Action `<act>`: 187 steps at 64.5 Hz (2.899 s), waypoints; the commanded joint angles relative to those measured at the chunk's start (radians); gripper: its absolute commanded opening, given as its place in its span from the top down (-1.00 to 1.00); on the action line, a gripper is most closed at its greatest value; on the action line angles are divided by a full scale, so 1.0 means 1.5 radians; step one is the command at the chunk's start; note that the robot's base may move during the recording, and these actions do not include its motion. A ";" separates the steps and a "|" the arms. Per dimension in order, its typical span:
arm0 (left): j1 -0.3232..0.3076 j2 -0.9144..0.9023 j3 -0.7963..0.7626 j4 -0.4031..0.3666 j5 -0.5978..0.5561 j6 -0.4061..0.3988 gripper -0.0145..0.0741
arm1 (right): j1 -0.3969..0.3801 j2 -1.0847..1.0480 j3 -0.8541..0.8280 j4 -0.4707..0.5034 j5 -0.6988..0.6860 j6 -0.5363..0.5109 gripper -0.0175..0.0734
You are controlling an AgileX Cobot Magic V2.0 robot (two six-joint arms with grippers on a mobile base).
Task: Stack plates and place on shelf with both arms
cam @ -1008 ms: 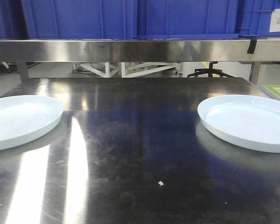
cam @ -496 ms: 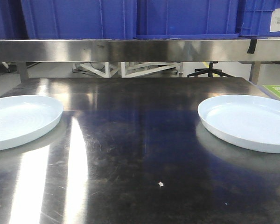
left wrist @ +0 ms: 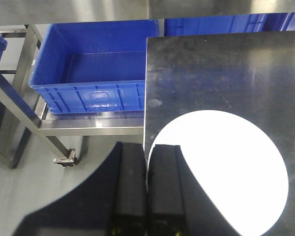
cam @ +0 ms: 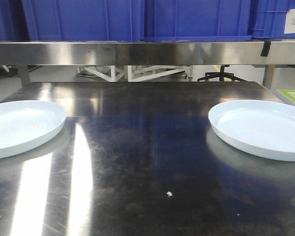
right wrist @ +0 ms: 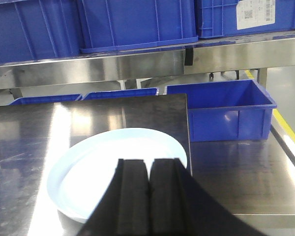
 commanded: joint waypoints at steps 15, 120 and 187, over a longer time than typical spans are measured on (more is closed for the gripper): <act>-0.005 -0.002 -0.023 -0.018 -0.044 -0.001 0.48 | -0.003 -0.012 0.000 0.000 -0.053 -0.004 0.56; -0.005 0.017 -0.023 -0.057 -0.034 -0.007 0.48 | -0.007 0.691 -0.501 -0.022 0.148 -0.006 0.56; -0.002 0.337 -0.023 -0.011 -0.059 -0.061 -0.85 | -0.007 0.692 -0.501 -0.022 0.207 -0.006 -0.49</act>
